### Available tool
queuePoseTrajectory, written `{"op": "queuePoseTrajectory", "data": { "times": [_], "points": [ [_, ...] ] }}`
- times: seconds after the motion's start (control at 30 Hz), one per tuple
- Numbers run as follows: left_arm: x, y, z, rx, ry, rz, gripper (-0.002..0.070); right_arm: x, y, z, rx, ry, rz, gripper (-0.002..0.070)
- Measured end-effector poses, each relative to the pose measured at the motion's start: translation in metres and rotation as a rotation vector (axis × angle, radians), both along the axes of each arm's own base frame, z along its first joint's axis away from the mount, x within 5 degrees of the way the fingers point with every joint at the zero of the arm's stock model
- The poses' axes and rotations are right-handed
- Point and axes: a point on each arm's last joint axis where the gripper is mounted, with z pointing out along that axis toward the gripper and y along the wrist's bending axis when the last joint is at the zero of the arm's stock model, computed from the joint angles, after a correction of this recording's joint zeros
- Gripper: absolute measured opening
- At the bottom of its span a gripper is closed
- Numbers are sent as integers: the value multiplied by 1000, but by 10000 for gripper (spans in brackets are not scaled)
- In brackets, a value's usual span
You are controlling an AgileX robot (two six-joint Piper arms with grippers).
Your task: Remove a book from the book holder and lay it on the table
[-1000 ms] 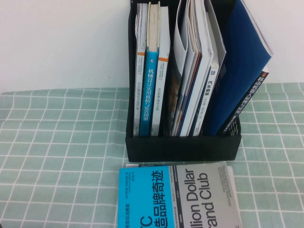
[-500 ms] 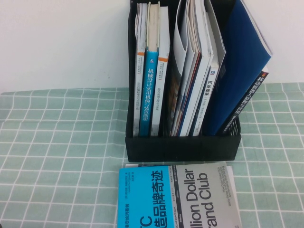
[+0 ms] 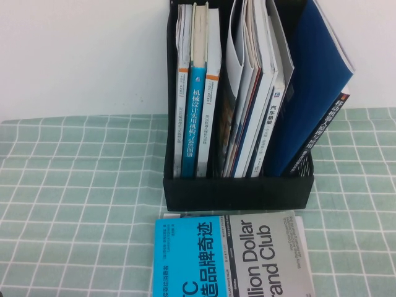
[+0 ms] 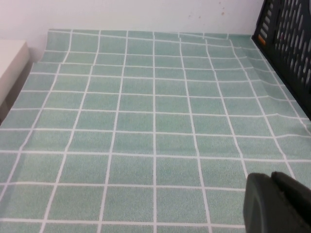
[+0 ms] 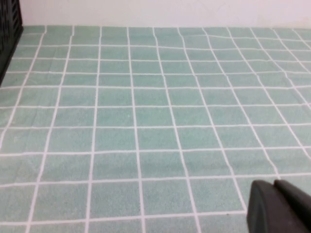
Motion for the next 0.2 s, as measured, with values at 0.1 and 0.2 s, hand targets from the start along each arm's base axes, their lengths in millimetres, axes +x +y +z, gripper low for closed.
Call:
{"op": "queuePoseTrajectory", "data": {
  "times": [0.1, 0.2],
  "points": [
    [0, 0, 0, 0, 0, 0, -2, 0, 0, 0, -16, 3, 5, -2],
    [0, 0, 0, 0, 0, 0, -2, 0, 0, 1, -37, 5, 14, -2]
  ]
}}
